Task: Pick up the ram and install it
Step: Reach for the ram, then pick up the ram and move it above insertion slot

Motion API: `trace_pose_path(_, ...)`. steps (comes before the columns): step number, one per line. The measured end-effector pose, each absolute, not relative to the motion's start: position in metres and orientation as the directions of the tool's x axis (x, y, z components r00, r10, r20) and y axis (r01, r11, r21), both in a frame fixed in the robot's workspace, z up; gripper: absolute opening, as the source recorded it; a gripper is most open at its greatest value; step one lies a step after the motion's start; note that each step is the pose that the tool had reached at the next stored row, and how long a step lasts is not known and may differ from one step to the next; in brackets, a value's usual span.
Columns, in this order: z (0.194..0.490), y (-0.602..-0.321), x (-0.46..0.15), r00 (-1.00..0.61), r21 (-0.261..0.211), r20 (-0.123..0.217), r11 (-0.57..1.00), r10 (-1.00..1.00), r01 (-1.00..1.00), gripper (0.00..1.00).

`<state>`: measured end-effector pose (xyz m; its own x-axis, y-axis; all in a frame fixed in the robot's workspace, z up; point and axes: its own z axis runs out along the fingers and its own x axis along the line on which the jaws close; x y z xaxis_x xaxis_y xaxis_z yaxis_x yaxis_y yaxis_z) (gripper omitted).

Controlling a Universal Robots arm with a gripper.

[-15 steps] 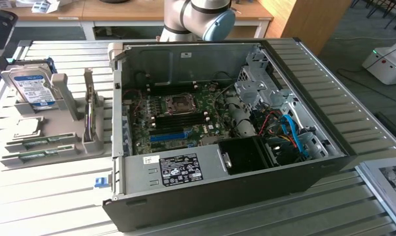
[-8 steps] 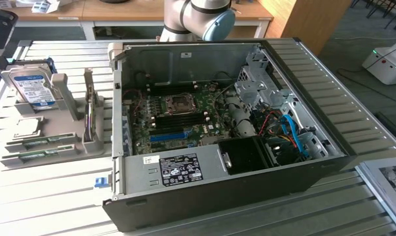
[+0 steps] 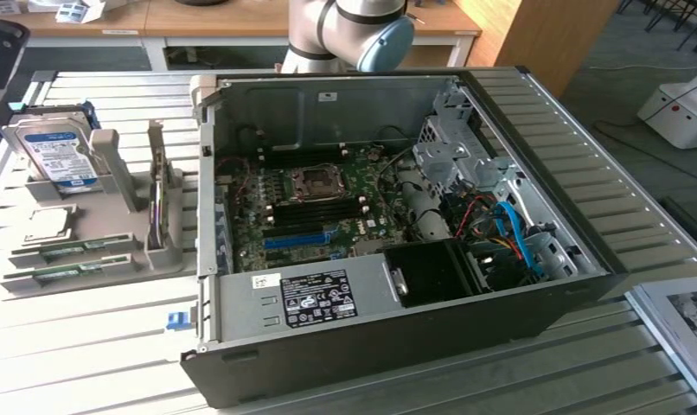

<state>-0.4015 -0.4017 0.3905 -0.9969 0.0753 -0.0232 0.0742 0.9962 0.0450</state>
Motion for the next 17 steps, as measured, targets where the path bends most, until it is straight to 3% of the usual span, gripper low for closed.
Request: trace_pose_path(17, 0.3905, -0.4030, -0.4015, -0.997, 0.045, -0.023, 0.997, 0.071, 0.070, 0.10)
